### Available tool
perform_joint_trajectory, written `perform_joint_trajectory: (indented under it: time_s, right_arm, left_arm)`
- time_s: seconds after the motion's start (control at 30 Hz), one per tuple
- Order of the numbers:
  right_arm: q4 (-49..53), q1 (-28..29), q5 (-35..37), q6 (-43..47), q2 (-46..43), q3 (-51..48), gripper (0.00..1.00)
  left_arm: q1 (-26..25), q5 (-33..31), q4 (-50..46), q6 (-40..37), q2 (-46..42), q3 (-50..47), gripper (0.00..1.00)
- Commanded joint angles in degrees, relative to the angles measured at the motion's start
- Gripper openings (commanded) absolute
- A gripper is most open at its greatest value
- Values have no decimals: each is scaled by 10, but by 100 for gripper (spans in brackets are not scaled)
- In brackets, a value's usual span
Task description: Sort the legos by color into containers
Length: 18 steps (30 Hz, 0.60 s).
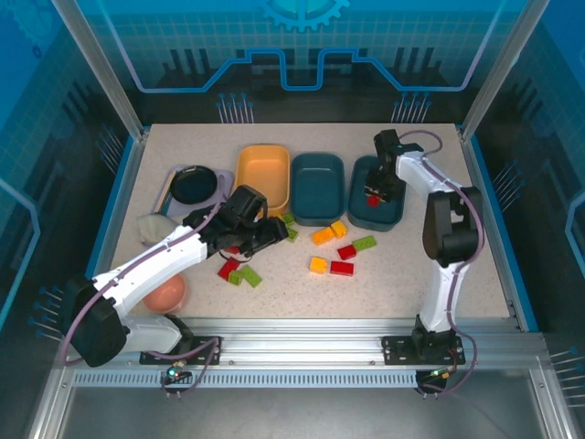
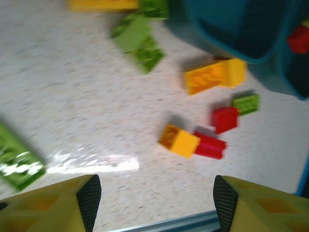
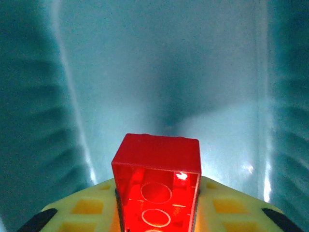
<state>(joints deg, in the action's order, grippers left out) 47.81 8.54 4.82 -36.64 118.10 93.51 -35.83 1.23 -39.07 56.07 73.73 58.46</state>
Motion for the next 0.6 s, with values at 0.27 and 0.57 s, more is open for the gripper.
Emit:
perform_joint_trajectory:
  time_s: [0.27,0.57]
  right_arm:
    - [10,46,11,74,-107,-14,69]
    - [-92,179,-48,81,-293,-225,70]
  left_arm:
    - [30,-39,-112,222,-161,-179,78]
    - [61,-69,40,357,-230,-313,82]
